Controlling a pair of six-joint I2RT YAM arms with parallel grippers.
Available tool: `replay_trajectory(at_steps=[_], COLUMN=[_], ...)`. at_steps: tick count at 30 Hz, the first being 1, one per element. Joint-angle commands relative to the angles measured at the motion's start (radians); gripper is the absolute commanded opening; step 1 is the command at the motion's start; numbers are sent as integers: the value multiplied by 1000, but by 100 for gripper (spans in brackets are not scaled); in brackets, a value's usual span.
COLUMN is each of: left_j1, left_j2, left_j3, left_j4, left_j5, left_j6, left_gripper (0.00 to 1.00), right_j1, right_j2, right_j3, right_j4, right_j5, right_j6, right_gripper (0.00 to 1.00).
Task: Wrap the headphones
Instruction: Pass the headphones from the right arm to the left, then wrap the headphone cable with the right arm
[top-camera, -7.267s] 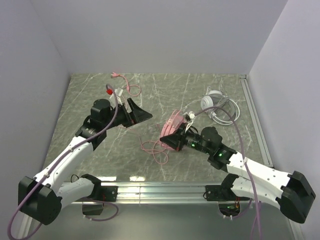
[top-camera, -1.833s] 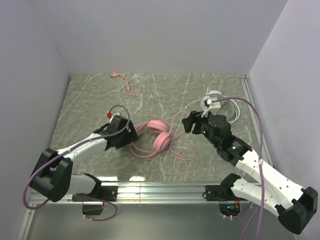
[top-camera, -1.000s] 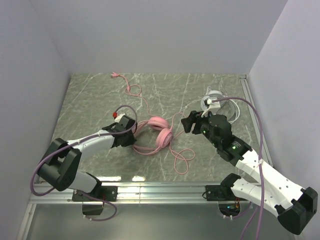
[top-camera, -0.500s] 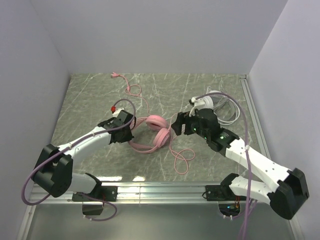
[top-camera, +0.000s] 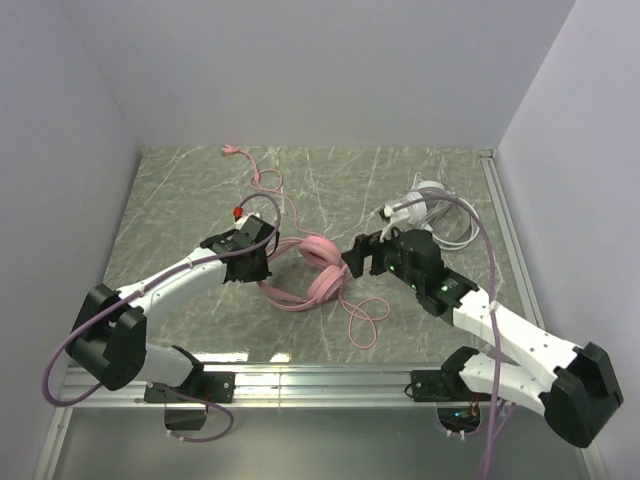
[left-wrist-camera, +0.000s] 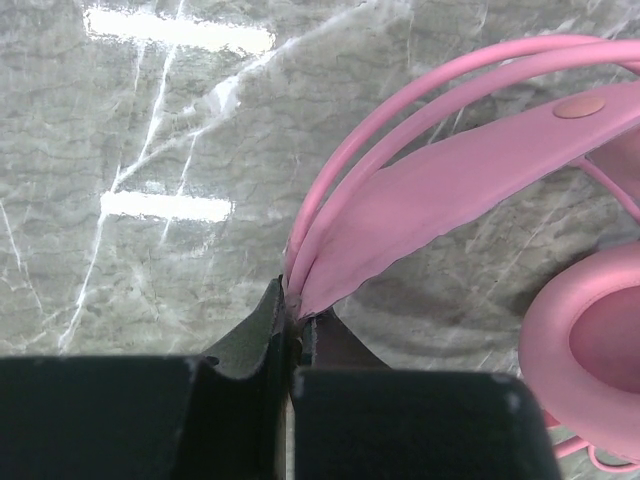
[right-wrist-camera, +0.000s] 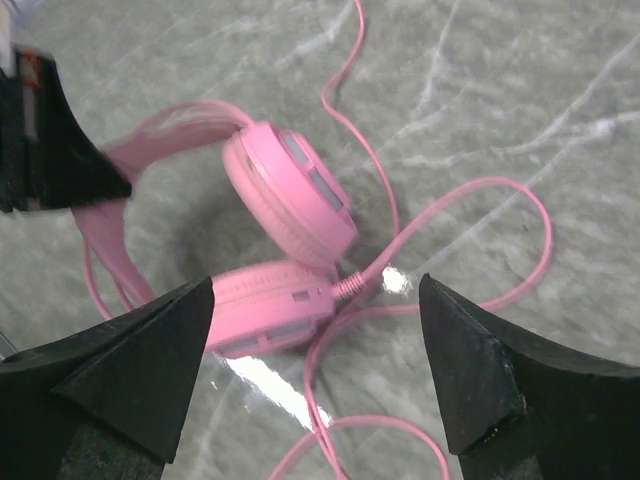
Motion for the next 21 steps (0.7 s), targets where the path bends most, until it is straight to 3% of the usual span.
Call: replay_trajectory(at_steps=[1,3,4,21], left_j1=[-7,-9,-12,-39], left_j2=[-16,-20,-20,26], left_j3=[54,51,49,42], left_j4=[36,45,51,83], left_j5=[-5,0,1,-25], left_j6=[7,6,6,-2], left_gripper=[0,0,0,0], right_j1=[1,3,3,29], right_j2=[-61,-6,15,281], right_j3=[-16,53,90,225], right_j4=[114,8,-35,-89], right_j5=[-20,-47,-67,-87], right_j6=[-98,-154,-176,-352], right_gripper=[90,91,100,100])
